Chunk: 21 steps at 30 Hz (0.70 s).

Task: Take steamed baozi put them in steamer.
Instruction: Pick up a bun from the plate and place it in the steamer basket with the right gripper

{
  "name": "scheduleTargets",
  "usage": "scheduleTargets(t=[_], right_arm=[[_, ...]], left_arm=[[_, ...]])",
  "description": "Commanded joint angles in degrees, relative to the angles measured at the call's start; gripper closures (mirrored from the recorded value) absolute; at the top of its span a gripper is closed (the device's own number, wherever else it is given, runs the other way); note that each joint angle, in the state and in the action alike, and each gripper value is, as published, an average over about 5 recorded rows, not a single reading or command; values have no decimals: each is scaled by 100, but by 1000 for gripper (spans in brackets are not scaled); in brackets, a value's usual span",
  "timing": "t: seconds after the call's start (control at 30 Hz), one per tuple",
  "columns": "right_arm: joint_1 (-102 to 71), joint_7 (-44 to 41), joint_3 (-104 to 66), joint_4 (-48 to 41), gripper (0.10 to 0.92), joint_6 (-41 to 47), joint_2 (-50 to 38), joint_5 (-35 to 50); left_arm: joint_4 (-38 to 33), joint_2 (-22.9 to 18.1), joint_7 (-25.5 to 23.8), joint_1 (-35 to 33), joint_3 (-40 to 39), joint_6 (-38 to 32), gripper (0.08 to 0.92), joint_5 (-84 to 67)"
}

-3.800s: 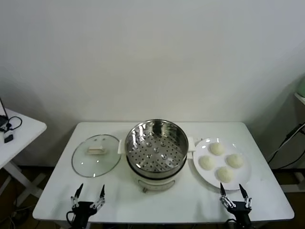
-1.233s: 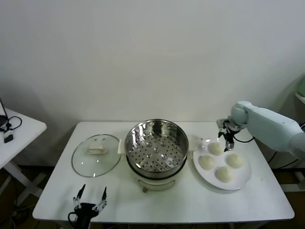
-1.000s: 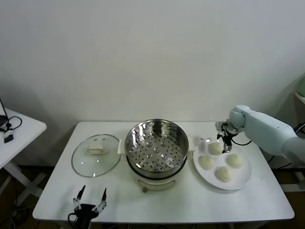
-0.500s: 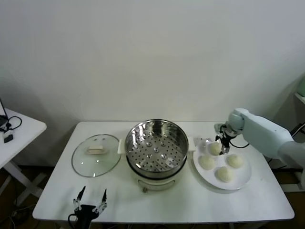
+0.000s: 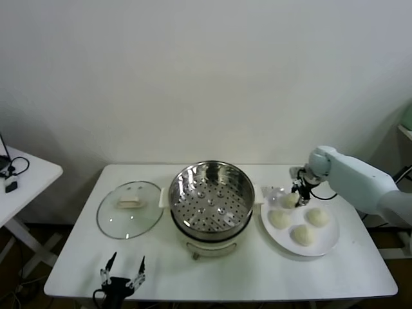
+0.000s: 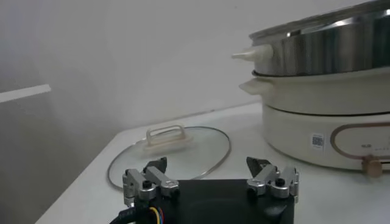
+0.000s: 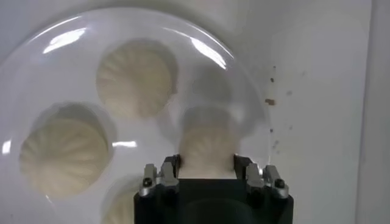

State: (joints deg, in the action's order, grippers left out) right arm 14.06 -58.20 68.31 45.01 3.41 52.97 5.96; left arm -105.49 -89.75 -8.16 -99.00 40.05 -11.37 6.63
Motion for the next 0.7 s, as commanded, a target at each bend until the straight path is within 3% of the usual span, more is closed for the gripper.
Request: scheduleTargets(t=[0.03, 0.4, 0.7], right_arm=[[1566, -74, 1274, 1083, 432, -376, -212, 601], [3973, -325, 1999, 2780, 432, -1584, 317, 1614], [3844, -157, 2060, 2772, 431, -2929, 1443, 1138]], left_arm=[[-33, 9, 7, -40, 22, -8, 177, 24], [-136, -64, 18, -65, 35, 4, 177, 99], [-205, -107, 17, -101, 46, 8, 177, 133]])
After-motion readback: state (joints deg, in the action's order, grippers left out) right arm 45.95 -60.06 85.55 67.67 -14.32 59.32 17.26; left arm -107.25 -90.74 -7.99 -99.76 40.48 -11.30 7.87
